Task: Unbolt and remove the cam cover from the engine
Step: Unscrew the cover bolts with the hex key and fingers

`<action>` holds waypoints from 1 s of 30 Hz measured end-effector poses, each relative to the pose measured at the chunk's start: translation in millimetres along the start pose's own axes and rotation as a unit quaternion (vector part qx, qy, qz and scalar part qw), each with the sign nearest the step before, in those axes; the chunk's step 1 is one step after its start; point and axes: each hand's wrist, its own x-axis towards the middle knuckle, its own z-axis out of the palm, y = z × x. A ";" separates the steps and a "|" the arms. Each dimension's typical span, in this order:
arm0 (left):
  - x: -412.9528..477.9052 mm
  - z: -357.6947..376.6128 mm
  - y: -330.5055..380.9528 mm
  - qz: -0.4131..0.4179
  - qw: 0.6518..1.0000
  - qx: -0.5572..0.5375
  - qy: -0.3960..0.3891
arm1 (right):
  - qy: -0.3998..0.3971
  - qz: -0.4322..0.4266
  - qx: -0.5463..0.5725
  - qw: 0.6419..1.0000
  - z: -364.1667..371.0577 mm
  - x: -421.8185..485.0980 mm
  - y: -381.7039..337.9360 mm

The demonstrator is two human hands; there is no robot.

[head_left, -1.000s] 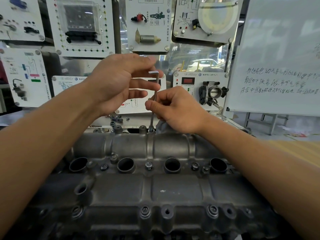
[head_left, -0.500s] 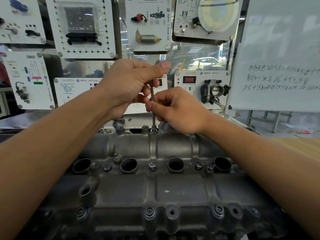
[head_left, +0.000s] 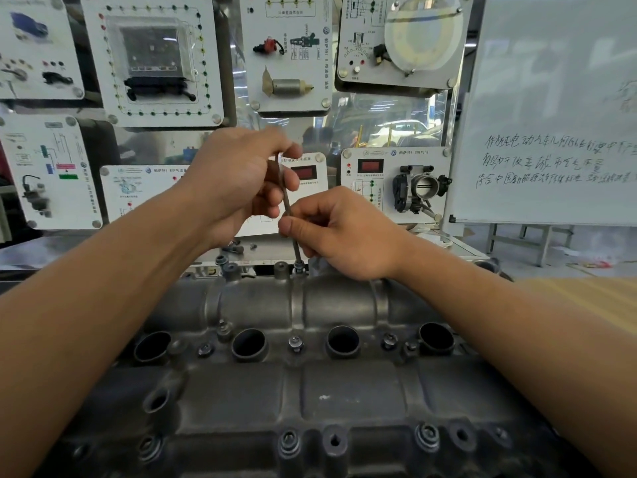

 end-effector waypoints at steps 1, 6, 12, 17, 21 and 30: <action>0.1 -0.6 -0.3 -0.007 1.000 -0.014 -0.005 | 0.000 0.000 0.000 1.000 0.0 0.3 0.5; 0.6 -7.0 1.0 -0.049 0.987 -0.133 -0.082 | 0.012 0.007 -0.010 1.000 0.4 1.0 3.7; 1.3 -14.0 -2.3 -0.070 0.960 -0.196 -0.185 | 0.025 0.026 -0.015 0.999 0.4 1.8 5.4; -0.3 -15.8 -3.8 -0.049 0.956 -0.170 -0.235 | 0.023 0.032 -0.004 0.999 1.0 0.6 3.5; -0.8 -5.5 -5.6 -0.009 0.978 -0.098 -0.182 | 0.014 0.037 0.008 0.999 2.0 1.2 2.7; -2.3 13.1 -12.2 -0.023 0.999 -0.023 -0.001 | 0.005 0.030 0.018 0.999 3.6 1.8 3.9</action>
